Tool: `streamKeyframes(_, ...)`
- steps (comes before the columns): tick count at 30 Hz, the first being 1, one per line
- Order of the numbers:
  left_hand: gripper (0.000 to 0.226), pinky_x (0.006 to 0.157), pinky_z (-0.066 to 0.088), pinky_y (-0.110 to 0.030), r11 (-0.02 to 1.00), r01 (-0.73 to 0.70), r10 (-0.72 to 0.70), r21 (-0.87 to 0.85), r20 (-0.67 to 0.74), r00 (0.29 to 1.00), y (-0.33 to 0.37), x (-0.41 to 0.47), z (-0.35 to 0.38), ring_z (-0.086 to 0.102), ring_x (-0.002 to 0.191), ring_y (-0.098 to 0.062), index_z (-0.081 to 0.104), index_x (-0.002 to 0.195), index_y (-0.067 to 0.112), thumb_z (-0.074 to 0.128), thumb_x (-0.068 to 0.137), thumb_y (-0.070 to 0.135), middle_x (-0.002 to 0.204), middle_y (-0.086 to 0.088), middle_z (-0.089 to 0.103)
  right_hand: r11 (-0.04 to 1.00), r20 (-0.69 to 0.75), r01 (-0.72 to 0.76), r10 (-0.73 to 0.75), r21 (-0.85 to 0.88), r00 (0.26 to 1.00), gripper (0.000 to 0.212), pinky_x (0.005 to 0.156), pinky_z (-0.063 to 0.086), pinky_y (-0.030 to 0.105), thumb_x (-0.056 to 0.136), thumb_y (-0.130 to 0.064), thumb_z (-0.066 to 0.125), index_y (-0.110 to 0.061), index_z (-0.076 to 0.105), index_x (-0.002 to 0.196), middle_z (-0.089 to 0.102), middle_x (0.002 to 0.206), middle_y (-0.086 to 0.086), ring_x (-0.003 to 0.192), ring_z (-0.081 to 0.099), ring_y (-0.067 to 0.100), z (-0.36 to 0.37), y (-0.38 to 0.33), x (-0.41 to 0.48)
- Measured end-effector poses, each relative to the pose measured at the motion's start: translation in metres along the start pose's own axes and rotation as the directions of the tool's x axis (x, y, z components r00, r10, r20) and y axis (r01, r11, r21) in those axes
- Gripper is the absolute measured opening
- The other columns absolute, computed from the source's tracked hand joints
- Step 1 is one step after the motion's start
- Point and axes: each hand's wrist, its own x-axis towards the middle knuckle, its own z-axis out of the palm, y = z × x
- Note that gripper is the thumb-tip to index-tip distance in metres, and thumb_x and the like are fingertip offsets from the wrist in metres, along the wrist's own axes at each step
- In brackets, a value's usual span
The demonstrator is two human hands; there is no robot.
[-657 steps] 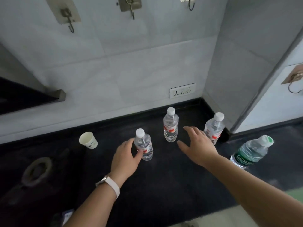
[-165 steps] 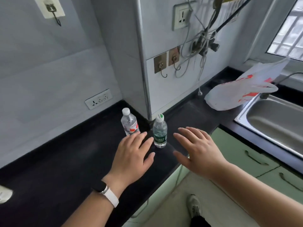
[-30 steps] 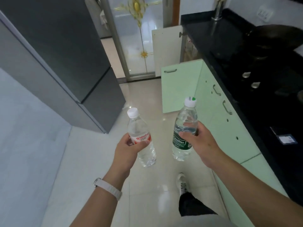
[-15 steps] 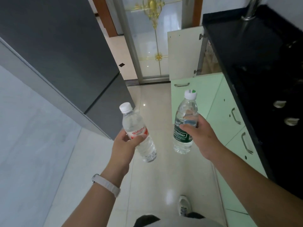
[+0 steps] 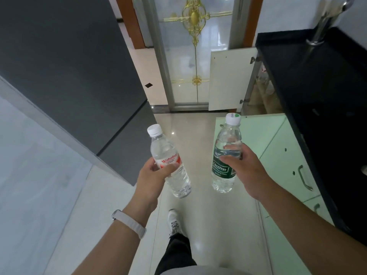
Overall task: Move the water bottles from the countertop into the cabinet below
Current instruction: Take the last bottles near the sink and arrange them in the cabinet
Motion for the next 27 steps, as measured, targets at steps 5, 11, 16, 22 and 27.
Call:
streamKeyframes(5,0.04,0.102,0.052,-0.054,1.0,-0.011,0.011,0.001,0.085,0.996,0.019,0.086,-0.019,0.072,0.103,-0.027,0.073,0.111,0.018,0.085,0.072,0.018,0.104,-0.002,0.077,1.0,-0.052,-0.017,0.017,-0.005,0.998,0.034,0.083,0.056,0.039,0.081,-0.008,0.073,-0.02,0.064,0.112,0.073,0.101,0.005,0.095,0.071,0.022,0.04,-0.016,0.064)
streamKeyframes(11,0.051,0.1,0.053,-0.054,1.0,-0.005,0.006,-0.001,0.158,0.987,0.053,0.192,-0.047,0.072,0.101,-0.027,0.074,0.107,0.022,0.088,0.059,0.033,0.103,-0.002,0.077,0.999,-0.141,-0.038,0.033,-0.038,0.989,0.035,0.088,0.055,0.043,0.08,-0.01,0.076,-0.024,0.064,0.11,0.072,0.103,0.003,0.098,0.069,0.021,0.09,-0.048,0.138)
streamKeyframes(16,0.058,0.094,0.056,-0.045,0.999,-0.035,0.03,0.024,0.195,0.98,0.076,0.26,-0.063,0.072,0.101,-0.028,0.073,0.108,0.022,0.09,0.054,0.035,0.102,0.0,0.077,0.998,-0.215,-0.026,0.013,-0.057,0.977,0.037,0.083,0.054,0.038,0.08,-0.015,0.078,-0.031,0.064,0.111,0.072,0.106,-0.003,0.101,0.067,0.018,0.121,-0.065,0.182)
streamKeyframes(22,0.066,0.094,0.057,-0.047,0.998,-0.055,0.048,0.022,0.232,0.972,0.097,0.32,-0.067,0.072,0.102,-0.028,0.073,0.111,0.021,0.089,0.049,0.039,0.106,-0.004,0.077,0.997,-0.252,-0.042,0.025,-0.062,0.967,0.035,0.075,0.05,0.03,0.082,-0.017,0.077,-0.031,0.063,0.111,0.07,0.107,-0.006,0.1,0.065,0.014,0.136,-0.079,0.228)
streamKeyframes(27,0.048,0.084,0.055,-0.036,1.0,-0.006,-0.001,0.027,0.252,0.968,0.101,0.37,-0.053,0.072,0.102,-0.028,0.073,0.114,0.019,0.089,0.069,0.013,0.108,-0.006,0.076,0.997,-0.247,-0.068,0.057,-0.035,0.967,0.033,0.073,0.048,0.028,0.083,-0.016,0.076,-0.033,0.061,0.107,0.068,0.107,-0.006,0.099,0.063,0.012,0.137,-0.084,0.282)
